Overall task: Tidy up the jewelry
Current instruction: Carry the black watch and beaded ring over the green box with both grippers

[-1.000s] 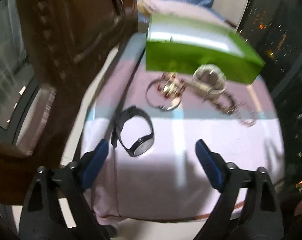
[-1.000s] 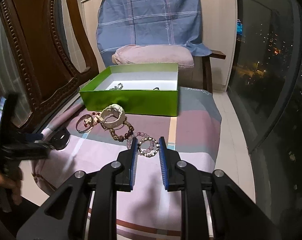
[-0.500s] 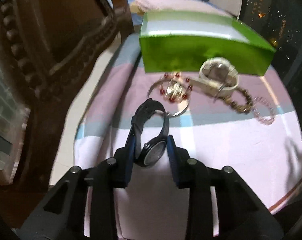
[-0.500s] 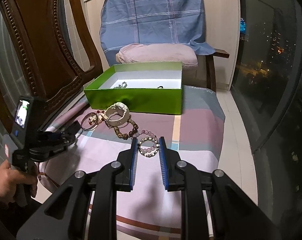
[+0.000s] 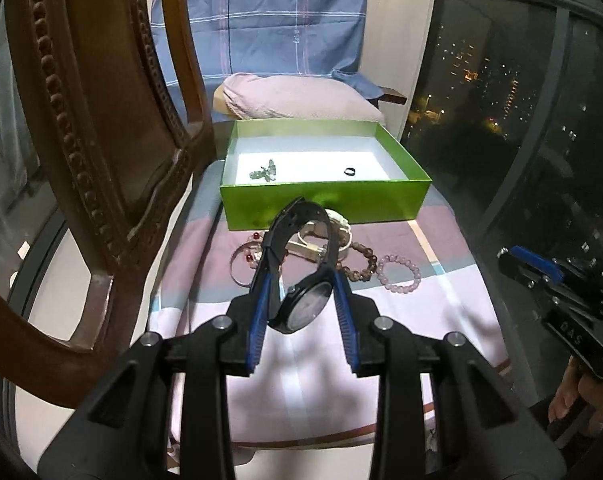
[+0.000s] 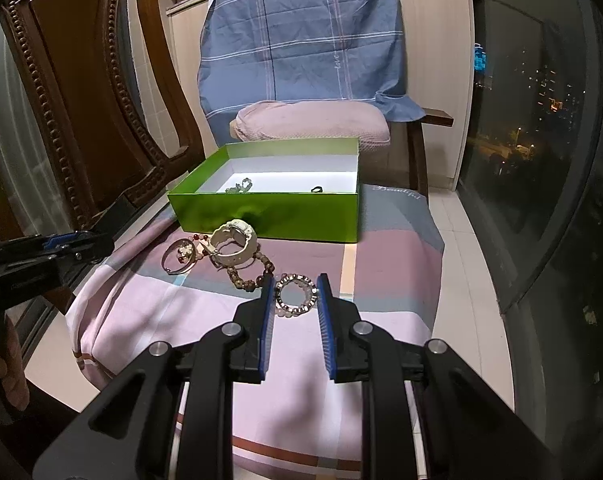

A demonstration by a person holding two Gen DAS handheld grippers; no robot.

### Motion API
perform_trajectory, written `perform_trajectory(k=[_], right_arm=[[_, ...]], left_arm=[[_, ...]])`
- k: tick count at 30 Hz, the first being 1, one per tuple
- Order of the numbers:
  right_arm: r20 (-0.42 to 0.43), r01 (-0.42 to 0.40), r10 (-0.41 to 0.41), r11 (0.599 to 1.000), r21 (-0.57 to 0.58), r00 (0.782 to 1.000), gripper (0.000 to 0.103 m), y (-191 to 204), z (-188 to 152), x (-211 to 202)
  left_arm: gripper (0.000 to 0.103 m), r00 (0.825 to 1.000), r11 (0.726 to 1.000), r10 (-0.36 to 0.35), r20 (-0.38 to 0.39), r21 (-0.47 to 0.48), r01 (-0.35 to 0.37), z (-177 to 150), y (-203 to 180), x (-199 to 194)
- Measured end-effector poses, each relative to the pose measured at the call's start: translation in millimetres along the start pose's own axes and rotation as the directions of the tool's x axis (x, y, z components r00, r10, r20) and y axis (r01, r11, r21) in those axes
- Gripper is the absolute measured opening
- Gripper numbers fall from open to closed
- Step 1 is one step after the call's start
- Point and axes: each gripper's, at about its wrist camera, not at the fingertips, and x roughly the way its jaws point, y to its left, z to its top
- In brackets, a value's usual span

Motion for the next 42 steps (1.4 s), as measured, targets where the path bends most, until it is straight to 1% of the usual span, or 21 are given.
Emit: perform_trajectory(k=[4, 31, 35, 40, 42], right_arm=[[0.002, 0.001, -0.001, 1.0, -0.002, 1.0, 0.021, 0.7, 0.0, 0.6], [-0.003, -0.003, 0.003, 1.0, -0.001, 1.0, 0.021, 1.1, 3.1, 1.5], [0.013, -0.006, 0.006, 1.0, 0.004, 1.0, 0.021, 0.5, 15.9, 5.3], [0.057, 0.004, -0.004, 1.0, -0.014, 0.998, 0.021, 4.3, 49.3, 18.7], [0.061, 0.003, -0.002, 1.0, -0.006, 0.998, 0.021, 3.2, 60.8, 26.2]], left_arm=[[0.031, 1.0, 1.0, -0.003, -0.02, -0.001, 0.003, -2.0, 1.5, 9.0], [0.032, 0.999, 1.0, -0.008, -0.048, -0.004, 0.008, 0.8, -6.5, 12.3], [0.032, 0.999, 1.0, -0.016, -0.037, -0.019, 0.015, 11.0, -6.7, 14.0], [0.032, 1.0, 0.999, -0.015, -0.005, -0.03, 0.015, 37.4, -9.6, 19.2], [0.032, 1.0, 0.999, -0.011, 0.01, -0.034, 0.011, 52.0, -11.0, 23.7]])
